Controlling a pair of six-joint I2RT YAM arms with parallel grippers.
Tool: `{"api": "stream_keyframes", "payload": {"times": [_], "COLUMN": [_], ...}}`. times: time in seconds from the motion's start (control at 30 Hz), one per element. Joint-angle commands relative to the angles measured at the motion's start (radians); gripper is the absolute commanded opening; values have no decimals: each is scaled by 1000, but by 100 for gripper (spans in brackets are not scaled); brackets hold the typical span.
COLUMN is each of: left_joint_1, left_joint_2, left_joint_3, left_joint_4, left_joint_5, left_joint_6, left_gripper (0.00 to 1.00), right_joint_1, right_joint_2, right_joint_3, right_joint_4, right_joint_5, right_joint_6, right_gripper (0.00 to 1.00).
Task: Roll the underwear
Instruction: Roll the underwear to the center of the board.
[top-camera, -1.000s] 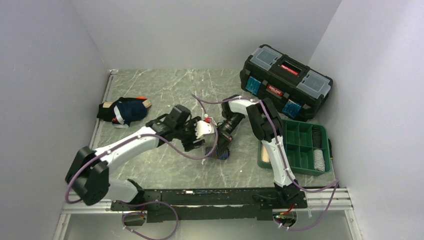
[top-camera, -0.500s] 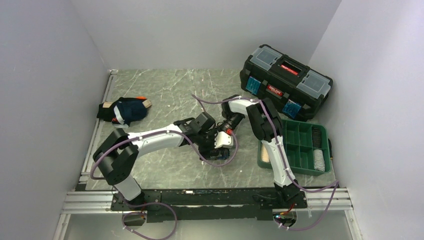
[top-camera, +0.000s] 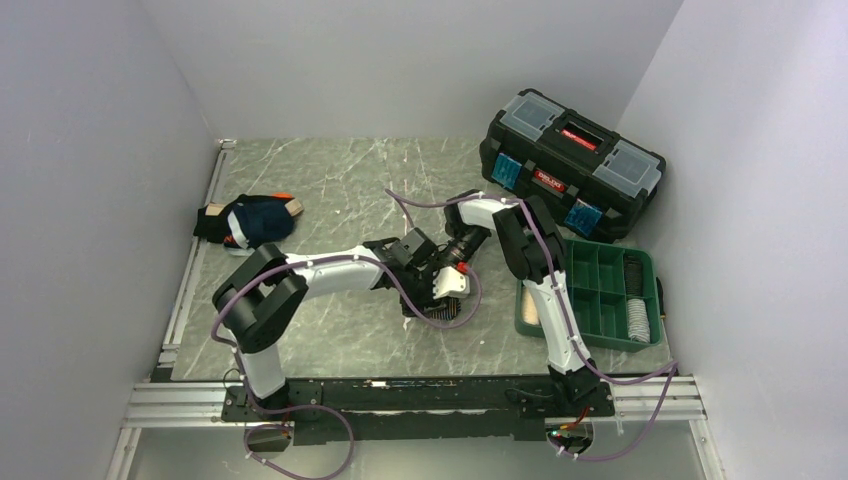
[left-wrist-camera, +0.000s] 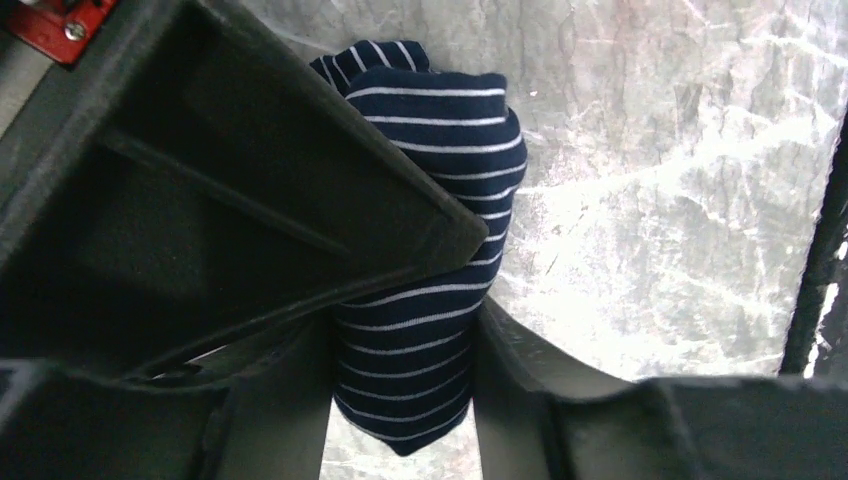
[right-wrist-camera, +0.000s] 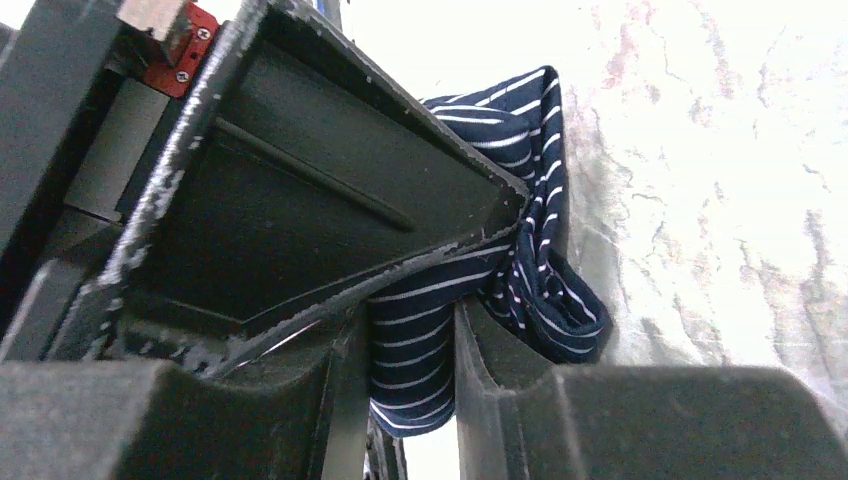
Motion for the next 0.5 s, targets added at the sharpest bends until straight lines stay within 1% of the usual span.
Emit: {"api": "stream_keyframes", "payload": {"times": [0.0, 0.03, 0.1, 0.2, 0.33, 0.47], "left_joint_1": [-9, -7, -7, -4, 16, 35], "left_joint_2": [41, 51, 76, 108, 143, 167], "left_joint_3": [23, 32, 48, 67, 84, 110], "left_joint_4": [23, 11, -13, -53, -109, -166], "left_joint_5": [62, 73, 87, 105, 139, 154], "left_joint_6": [-15, -14, -9, 3, 17, 34], "left_gripper": [43, 35, 23, 1, 0, 0], "right_joint_1": [11, 12, 12, 6, -25, -75], "right_joint_2": [43, 41, 33, 1, -84, -183], "right_joint_3": [-16, -17, -19, -27, -45, -60], "right_joint_4": [116, 120, 134, 161, 220, 254], "right_joint_5": [120, 122, 130, 148, 177, 213], "right_joint_6": [-41, -37, -22, 6, 66, 89], "right_gripper": [0, 0, 0, 7, 20, 31]}}
